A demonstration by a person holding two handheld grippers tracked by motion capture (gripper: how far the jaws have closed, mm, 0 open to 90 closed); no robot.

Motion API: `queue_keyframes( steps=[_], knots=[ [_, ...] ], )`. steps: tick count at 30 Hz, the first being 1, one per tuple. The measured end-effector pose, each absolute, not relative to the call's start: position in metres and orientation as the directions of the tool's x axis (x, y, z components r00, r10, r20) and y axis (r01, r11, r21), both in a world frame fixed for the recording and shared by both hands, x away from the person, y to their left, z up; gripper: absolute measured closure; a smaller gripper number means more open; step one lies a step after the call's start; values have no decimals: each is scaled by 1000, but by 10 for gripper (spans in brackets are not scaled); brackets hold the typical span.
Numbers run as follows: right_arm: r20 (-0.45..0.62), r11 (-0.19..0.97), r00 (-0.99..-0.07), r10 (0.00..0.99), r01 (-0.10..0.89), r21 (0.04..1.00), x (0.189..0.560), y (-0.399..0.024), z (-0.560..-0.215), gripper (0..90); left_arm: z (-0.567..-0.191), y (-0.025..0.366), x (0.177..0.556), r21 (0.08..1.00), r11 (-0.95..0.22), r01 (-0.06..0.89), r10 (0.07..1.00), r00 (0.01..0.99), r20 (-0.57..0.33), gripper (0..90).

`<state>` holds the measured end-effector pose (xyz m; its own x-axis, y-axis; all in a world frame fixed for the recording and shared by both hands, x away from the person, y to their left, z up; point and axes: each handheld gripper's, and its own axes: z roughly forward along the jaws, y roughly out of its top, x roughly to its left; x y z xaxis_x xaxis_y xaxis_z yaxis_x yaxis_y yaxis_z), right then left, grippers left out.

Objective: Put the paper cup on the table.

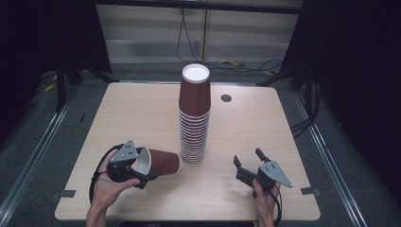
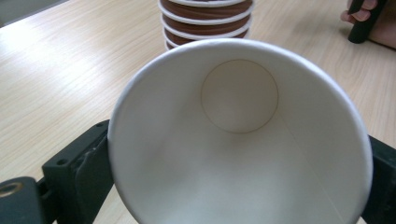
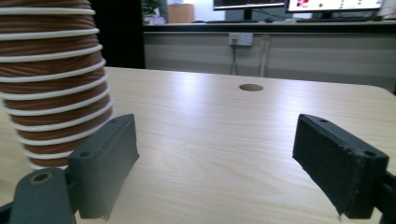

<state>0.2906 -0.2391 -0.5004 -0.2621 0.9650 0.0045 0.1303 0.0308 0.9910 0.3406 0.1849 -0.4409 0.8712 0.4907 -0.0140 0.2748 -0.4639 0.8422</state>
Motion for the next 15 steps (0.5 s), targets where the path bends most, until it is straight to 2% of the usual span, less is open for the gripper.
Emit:
queue_keyframes(
  steps=[8,15],
  knots=[
    [-12,38,-252,968,98,995,289,-238,-501,135,-424,194,350,802,-507,317,513,858,-14,46],
    [-19,25,-240,971,20,999,281,-237,-504,132,-419,200,359,768,-542,342,524,852,-10,46]
  ],
)
